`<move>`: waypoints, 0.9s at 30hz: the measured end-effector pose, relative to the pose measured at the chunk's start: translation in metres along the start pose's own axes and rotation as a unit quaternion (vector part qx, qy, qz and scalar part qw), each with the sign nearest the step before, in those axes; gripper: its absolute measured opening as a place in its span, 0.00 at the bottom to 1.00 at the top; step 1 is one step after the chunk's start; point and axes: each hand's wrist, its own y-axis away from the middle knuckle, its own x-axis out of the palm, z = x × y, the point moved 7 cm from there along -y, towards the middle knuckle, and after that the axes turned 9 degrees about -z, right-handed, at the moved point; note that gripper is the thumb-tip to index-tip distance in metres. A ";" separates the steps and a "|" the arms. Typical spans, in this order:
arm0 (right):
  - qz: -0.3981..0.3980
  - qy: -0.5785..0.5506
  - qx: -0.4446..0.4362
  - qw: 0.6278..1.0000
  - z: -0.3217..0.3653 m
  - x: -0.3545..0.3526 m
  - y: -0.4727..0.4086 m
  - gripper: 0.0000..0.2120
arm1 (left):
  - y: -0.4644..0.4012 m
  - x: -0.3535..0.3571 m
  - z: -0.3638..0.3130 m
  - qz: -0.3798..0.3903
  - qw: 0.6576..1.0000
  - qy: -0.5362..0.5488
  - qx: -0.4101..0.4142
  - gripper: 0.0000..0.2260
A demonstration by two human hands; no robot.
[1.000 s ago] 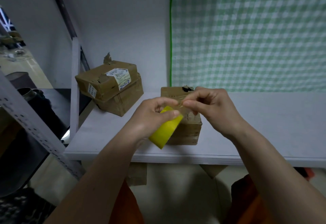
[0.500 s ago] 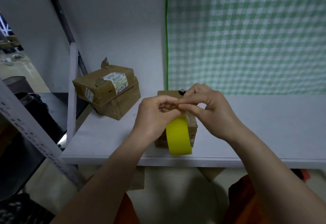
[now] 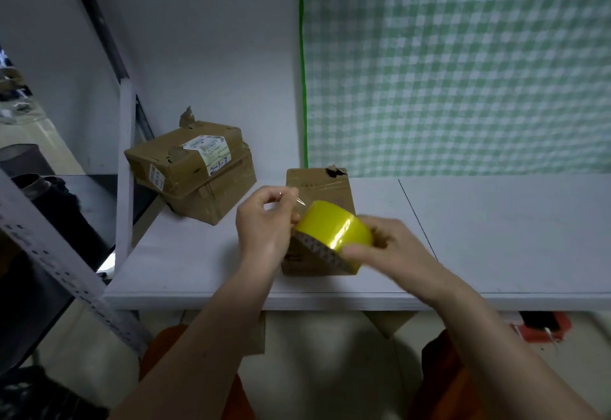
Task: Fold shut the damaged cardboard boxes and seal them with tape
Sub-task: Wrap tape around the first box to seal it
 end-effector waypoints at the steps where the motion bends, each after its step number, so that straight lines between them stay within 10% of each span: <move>1: 0.033 0.030 0.016 0.999 -0.007 0.008 0.003 0.19 | 0.000 0.001 0.005 -0.009 1.000 -0.004 -0.005 0.06; 5: -0.068 0.142 0.032 0.987 -0.031 0.001 -0.001 0.23 | 0.002 0.001 0.029 -0.048 0.995 0.049 -0.079 0.05; 12: -0.365 -0.038 0.008 0.930 -0.048 -0.037 0.011 0.19 | 0.025 0.021 0.055 -0.031 0.969 0.151 -0.191 0.04; 27: -0.355 -0.088 0.087 0.927 -0.088 -0.050 -0.005 0.19 | 0.020 0.046 0.061 -0.019 0.995 -0.046 -0.091 0.08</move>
